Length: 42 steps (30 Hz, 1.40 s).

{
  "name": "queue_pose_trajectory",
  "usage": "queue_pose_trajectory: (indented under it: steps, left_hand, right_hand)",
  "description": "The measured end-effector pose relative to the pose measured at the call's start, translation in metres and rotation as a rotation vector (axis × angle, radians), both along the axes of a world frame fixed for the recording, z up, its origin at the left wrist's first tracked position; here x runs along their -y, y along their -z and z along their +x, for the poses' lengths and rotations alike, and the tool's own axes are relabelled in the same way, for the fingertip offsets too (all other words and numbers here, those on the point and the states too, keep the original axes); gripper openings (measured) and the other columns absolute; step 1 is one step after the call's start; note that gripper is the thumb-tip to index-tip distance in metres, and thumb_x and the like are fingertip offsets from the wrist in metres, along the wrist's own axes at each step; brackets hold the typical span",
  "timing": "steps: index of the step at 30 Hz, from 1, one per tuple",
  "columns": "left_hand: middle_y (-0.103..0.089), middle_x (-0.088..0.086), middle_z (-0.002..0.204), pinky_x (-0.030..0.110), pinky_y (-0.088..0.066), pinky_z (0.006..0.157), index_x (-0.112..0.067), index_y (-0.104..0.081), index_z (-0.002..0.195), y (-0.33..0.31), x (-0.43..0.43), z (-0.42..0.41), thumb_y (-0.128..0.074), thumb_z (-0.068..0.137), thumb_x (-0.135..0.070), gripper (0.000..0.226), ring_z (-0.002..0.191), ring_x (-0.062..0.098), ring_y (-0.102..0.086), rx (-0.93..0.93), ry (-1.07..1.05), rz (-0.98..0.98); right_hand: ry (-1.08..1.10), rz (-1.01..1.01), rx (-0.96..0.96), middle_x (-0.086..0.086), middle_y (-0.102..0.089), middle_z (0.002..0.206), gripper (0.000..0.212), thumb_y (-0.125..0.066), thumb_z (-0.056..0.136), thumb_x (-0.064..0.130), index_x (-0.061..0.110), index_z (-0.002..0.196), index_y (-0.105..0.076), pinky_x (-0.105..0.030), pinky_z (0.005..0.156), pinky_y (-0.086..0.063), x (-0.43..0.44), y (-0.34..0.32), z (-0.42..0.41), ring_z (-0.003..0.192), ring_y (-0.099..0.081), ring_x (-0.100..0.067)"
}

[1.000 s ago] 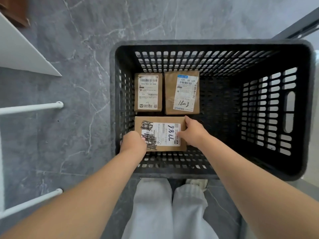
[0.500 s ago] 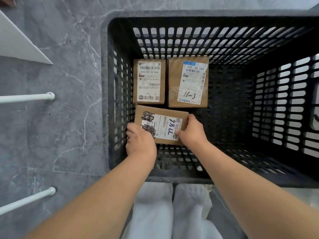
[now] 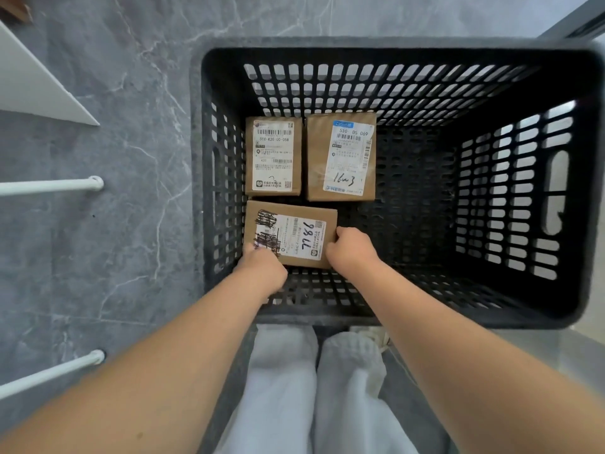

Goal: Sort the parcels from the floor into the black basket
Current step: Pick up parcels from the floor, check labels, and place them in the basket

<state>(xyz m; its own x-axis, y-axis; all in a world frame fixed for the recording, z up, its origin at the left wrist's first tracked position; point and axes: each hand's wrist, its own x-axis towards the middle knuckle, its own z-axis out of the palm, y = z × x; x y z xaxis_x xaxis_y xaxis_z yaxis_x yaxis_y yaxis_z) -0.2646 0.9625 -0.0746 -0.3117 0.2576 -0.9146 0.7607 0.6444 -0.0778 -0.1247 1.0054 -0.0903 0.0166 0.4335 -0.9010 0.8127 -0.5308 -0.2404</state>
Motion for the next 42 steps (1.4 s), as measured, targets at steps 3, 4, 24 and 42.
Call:
queue_pose_trajectory:
  steps: [3,4,24,42]
  left_hand:
    - [-0.03,0.009,0.154,0.038,-0.037,0.111,-0.008,-0.032,0.149,-0.045,-0.009,-0.004,-0.037,0.098,-0.009,0.051,0.133,0.028,-0.041,0.096,0.042,0.113]
    - [-0.027,0.006,0.157,0.039,-0.034,0.113,-0.012,-0.025,0.153,-0.065,-0.017,-0.002,-0.035,0.1,-0.012,0.054,0.136,0.027,-0.038,0.105,0.043,0.184]
    - [-0.018,0.002,0.163,0.047,-0.012,0.122,-0.012,-0.019,0.156,-0.732,-0.208,0.047,-0.017,0.098,-0.037,0.064,0.151,0.013,-0.012,-0.178,0.441,1.633]
    - [0.0,0.005,0.165,0.052,-0.013,0.122,-0.01,-0.004,0.157,-0.968,-0.188,0.152,-0.011,0.104,-0.039,0.061,0.153,0.019,-0.001,0.053,0.854,2.155]
  right_hand:
    - [0.017,0.029,-0.018,-0.005,-0.065,0.122,0.036,-0.047,0.096,0.015,0.019,0.13,-0.058,-0.036,0.087,-0.056,-0.005,-0.041,-0.001,0.103,-0.064,-0.022]
    - [0.039,0.05,-0.032,-0.005,-0.064,0.126,0.037,-0.047,0.097,0.015,0.02,0.133,-0.056,-0.037,0.09,-0.056,-0.008,-0.06,-0.002,0.106,-0.063,-0.021]
    - [0.04,1.405,-0.068,0.003,-0.011,0.165,0.056,-0.037,0.103,0.023,0.016,0.157,-0.02,-0.042,0.123,0.001,-0.206,-0.758,0.057,0.152,0.0,-0.012]
    - [0.228,1.906,0.457,0.008,0.003,0.164,0.068,-0.046,0.101,0.023,0.022,0.158,-0.009,-0.047,0.123,0.004,-0.109,-0.992,0.137,0.15,0.011,-0.007]
